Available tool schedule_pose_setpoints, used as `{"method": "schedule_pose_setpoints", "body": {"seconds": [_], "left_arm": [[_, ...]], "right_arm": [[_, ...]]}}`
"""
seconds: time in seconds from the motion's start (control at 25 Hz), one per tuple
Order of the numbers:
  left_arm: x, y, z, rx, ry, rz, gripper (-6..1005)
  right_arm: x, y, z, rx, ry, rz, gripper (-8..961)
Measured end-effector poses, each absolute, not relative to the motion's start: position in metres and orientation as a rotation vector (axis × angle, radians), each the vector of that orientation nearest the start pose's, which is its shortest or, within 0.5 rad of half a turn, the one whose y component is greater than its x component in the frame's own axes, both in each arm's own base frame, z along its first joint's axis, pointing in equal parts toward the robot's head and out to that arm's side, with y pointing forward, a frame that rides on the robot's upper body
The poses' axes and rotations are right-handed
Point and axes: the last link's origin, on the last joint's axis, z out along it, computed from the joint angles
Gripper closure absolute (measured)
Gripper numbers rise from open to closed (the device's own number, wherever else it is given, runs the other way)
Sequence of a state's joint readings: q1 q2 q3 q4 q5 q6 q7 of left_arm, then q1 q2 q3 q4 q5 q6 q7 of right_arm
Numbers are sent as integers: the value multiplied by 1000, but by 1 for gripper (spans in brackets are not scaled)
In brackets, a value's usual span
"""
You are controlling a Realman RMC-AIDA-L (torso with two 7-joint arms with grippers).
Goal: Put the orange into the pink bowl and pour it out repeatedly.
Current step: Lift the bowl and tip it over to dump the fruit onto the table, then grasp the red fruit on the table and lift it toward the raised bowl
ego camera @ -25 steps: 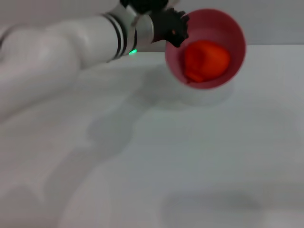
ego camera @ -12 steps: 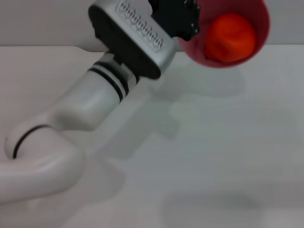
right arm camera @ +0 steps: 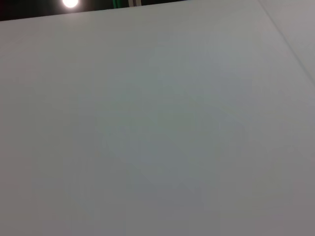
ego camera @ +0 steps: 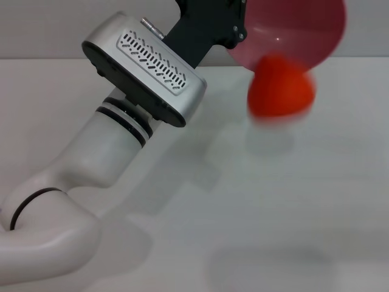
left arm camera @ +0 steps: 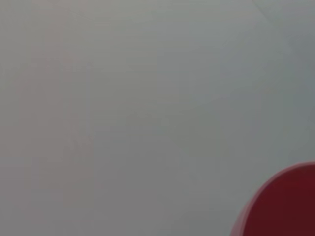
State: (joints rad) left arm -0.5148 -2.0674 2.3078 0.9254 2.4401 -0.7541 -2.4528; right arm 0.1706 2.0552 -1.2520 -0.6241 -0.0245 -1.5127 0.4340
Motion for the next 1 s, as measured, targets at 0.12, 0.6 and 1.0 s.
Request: {"method": "schedule_pose_setpoints", "body": {"seconds": [0.12, 0.6, 1.0], "left_arm": [[-103, 359, -78, -1869, 256, -690, 939], [-99, 399, -86, -2061, 92, -511, 939], [-90, 469, -40, -2286, -416, -168, 938]], "right_arm": [[297, 288, 142, -1162, 69, 1170, 471], [293, 289, 135, -1178, 77, 1194, 467], [277, 307, 102, -1409, 207, 1289, 464]]}}
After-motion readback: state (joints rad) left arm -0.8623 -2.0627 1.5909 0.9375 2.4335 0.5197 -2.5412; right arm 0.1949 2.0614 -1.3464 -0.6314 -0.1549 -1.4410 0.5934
